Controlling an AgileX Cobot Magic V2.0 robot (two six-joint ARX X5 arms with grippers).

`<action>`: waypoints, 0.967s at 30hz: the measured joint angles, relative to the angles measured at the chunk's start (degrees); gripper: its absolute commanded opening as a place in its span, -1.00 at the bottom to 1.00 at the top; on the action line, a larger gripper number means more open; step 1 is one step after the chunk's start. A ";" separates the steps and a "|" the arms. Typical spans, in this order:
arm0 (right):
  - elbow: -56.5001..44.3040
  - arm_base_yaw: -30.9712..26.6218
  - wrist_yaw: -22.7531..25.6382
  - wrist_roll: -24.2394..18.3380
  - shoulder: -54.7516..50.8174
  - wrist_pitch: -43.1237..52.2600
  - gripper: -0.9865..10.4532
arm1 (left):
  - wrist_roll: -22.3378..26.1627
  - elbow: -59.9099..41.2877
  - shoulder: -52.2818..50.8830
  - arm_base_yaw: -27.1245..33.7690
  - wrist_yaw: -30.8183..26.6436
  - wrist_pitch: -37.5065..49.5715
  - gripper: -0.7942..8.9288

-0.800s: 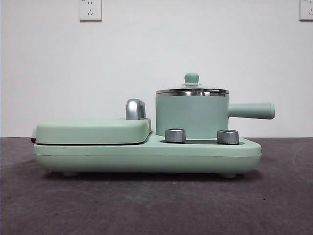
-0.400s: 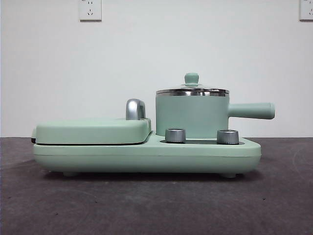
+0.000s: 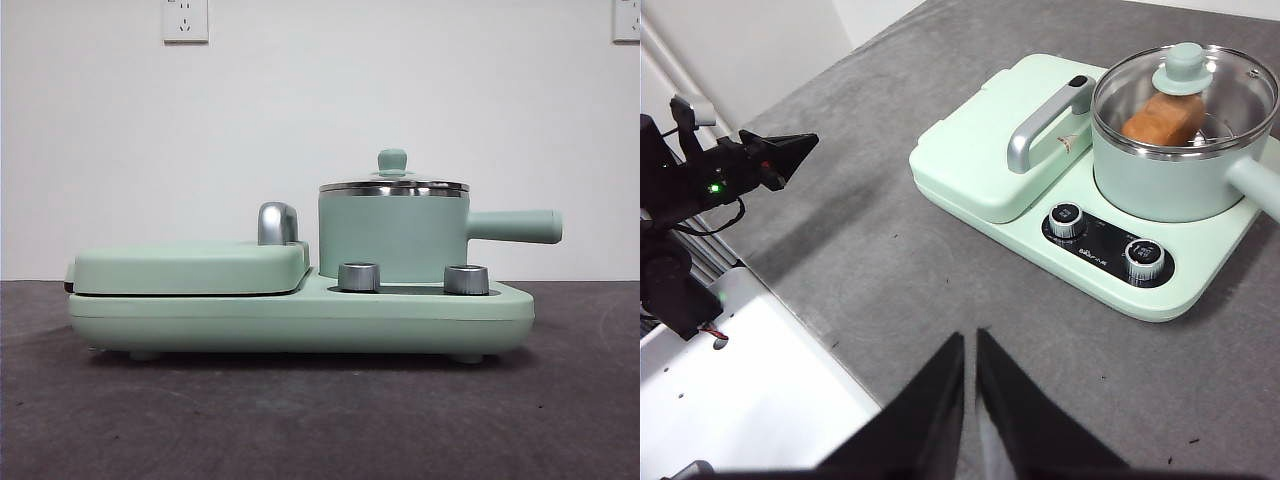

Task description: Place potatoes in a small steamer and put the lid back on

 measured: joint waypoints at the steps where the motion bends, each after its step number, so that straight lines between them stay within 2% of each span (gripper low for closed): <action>1: 0.00 0.00 0.02 -0.02 0.00 0.00 -0.80 | 0.00 0.00 0.00 0.00 0.00 0.02 -0.79; 21: -0.42 -0.22 0.00 -0.02 -0.04 0.92 -0.80 | 0.13 0.00 0.00 0.00 0.00 0.02 -0.79; 24: -1.90 -4.28 0.00 -0.22 -0.28 2.16 -0.80 | 0.13 -0.02 0.00 0.00 0.00 0.02 -0.79; 29: -9.07 -15.63 1.68 -2.56 -2.91 7.28 -0.80 | 0.13 -0.02 0.00 0.00 0.00 0.02 -0.79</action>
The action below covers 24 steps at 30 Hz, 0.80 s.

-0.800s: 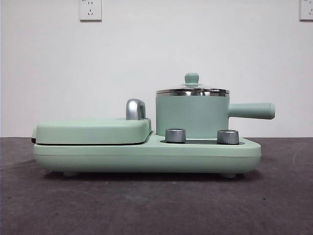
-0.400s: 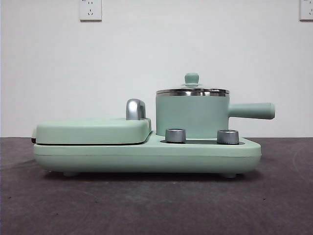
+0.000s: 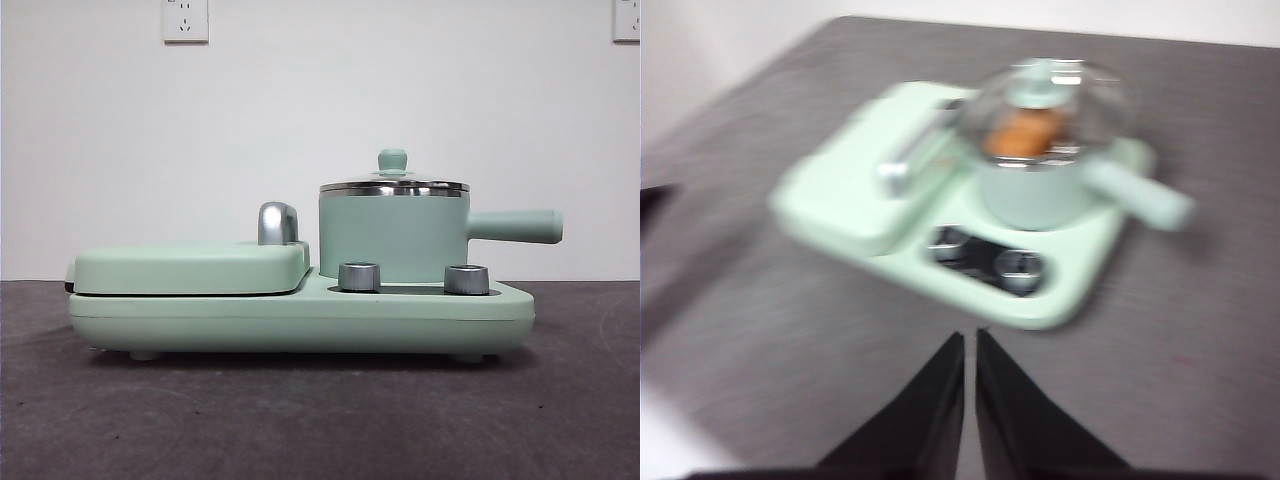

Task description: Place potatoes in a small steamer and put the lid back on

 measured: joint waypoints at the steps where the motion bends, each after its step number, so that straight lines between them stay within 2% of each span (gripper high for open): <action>1: -2.49 -1.55 1.55 -0.37 -1.07 1.88 -0.80 | 0.02 0.00 0.00 0.00 0.00 0.00 -0.79; 7: -19.39 -4.04 10.19 -3.48 -8.83 18.47 -0.80 | 0.00 0.00 0.00 0.00 0.00 0.00 -0.79; 15: -41.05 -7.96 13.05 -5.01 -16.85 45.05 -0.80 | 0.02 0.00 0.00 0.00 0.00 0.00 -0.79; 19: -47.69 -7.91 13.49 -5.01 -17.31 51.43 -0.80 | 0.00 0.00 0.00 0.00 0.00 0.00 -0.79; 24: -50.31 -7.91 17.40 -4.98 -18.80 52.59 -0.80 | 0.00 0.00 0.00 0.00 0.00 0.00 -0.79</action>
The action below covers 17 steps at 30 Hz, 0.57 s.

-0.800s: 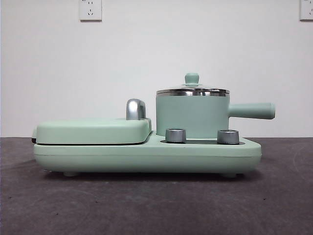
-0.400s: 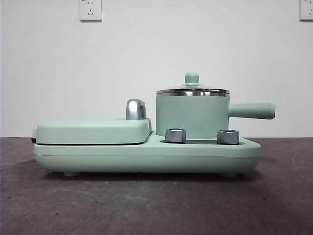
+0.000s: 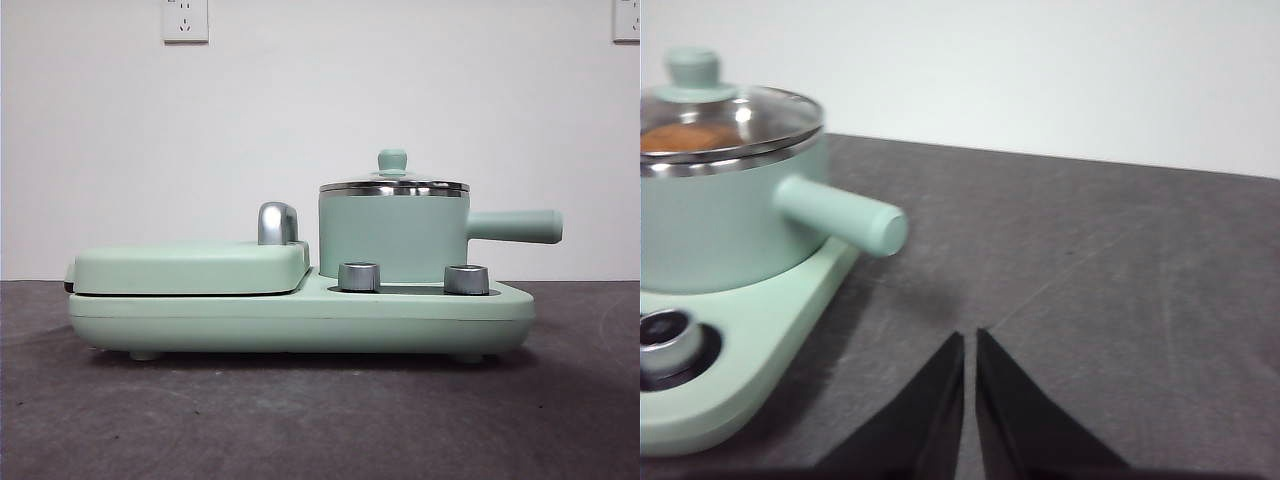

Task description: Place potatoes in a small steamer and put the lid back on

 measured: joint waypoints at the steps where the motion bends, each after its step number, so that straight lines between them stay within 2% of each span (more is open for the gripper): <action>1: -0.26 0.00 0.22 0.00 -0.46 0.11 -0.80 | 0.00 0.00 0.00 0.00 0.00 0.00 -0.79; 7: -3.10 0.00 0.35 0.50 -3.34 -0.98 -0.80 | 0.00 0.00 0.00 0.00 0.00 0.00 -0.79; 17: -4.09 0.00 1.75 1.99 -3.91 -8.11 -0.80 | 0.00 0.00 0.00 0.00 0.00 0.00 -0.79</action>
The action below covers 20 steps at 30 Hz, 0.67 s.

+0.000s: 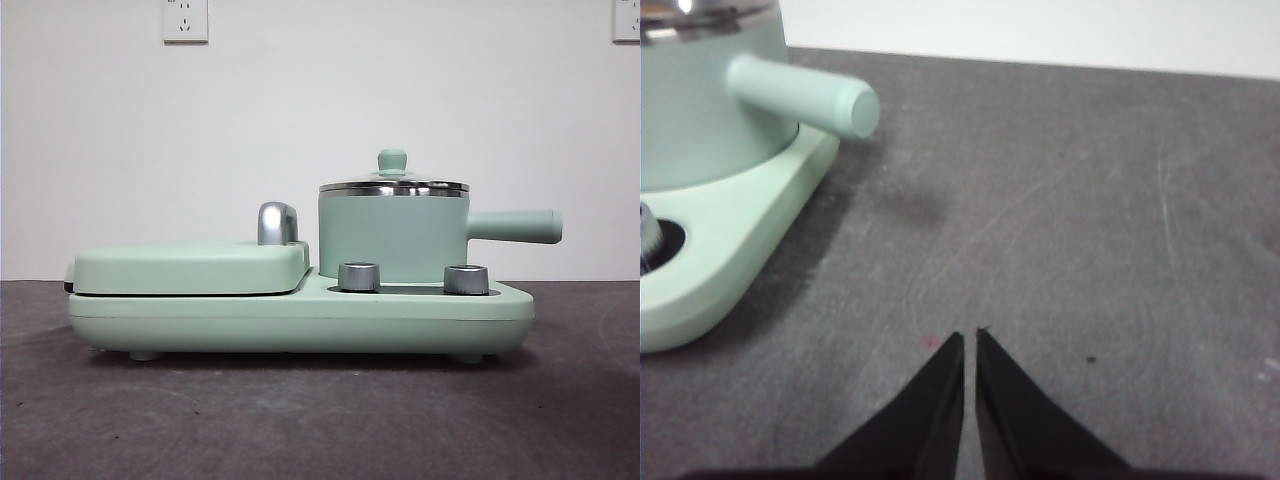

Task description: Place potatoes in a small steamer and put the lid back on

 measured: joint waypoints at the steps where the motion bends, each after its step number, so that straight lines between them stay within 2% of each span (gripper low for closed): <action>1: -0.11 0.00 0.02 0.20 0.00 0.07 -0.80 | 0.02 0.00 0.00 0.00 0.00 0.00 -0.79; 20: -1.20 0.02 0.04 0.59 -1.81 3.21 -0.80 | 0.02 0.00 0.00 0.00 0.00 0.00 -0.79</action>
